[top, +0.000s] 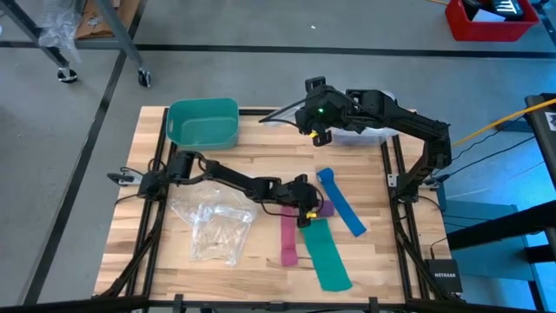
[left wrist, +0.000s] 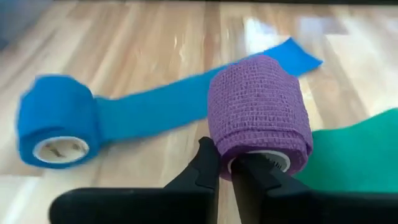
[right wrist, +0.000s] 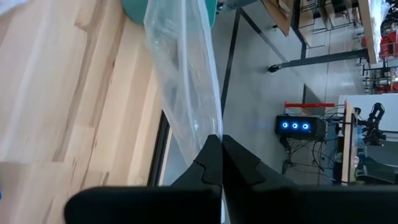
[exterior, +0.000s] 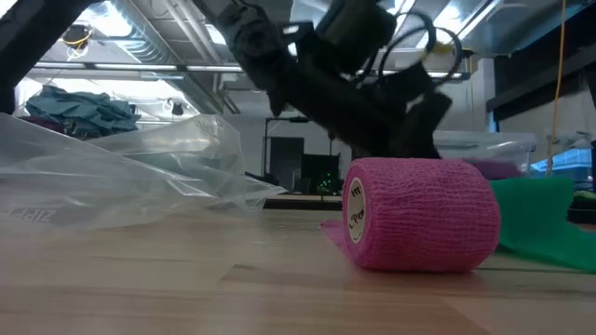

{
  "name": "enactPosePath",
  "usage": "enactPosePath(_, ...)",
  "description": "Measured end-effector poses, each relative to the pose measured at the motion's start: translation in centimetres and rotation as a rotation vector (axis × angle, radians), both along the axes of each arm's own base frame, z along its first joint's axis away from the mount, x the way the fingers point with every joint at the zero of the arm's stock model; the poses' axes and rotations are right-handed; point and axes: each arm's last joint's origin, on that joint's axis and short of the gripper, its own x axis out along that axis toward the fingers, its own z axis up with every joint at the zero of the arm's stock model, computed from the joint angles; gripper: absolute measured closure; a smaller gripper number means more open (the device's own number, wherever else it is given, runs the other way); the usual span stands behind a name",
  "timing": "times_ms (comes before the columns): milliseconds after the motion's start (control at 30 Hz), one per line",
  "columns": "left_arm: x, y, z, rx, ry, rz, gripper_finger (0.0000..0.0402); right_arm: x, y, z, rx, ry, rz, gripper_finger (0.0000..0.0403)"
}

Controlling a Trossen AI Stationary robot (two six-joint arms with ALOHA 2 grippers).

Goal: Roll bandage
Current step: Put the rolled purple bandage into the transparent zip bag

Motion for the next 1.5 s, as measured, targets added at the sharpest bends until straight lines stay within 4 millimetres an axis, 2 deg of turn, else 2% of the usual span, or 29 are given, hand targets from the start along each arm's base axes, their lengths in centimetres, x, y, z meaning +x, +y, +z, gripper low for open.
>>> enactPosePath(167,-0.7,0.1,2.7,0.000,-0.007,0.000,0.0393,-0.1,0.0,-0.1,-0.009,0.032,0.011,0.0402)
enactPosePath(300,-2.1,0.3,5.3,0.049,0.057,-0.024,0.0394,-0.4,-0.1,-0.2,-0.082,0.105,0.011,0.0402)
enactPosePath(600,-7.9,0.9,13.8,0.169,0.170,-0.072,0.0398,-0.8,-0.2,-0.5,-0.155,0.215,0.039,0.0402)
enactPosePath(767,-11.0,1.4,18.2,0.185,0.093,0.095,0.0399,-0.6,-0.1,-1.1,-0.128,0.220,0.038,0.0402)
enactPosePath(900,-12.5,2.1,20.5,0.246,0.018,0.313,0.0399,-0.4,-0.1,-2.1,-0.116,0.251,0.035,0.0402)
enactPosePath(1067,-12.9,3.5,21.3,0.292,-0.028,0.475,0.0400,0.2,-0.2,-3.2,-0.090,0.242,0.055,0.0402)
enactPosePath(1300,-12.8,5.7,20.9,0.332,-0.010,0.591,0.0401,0.7,0.0,-3.5,0.020,0.157,0.073,0.0402)
enactPosePath(1500,-12.7,5.5,21.3,0.318,-0.050,0.597,0.0401,0.7,-0.1,-3.5,-0.008,0.161,0.043,0.0402)
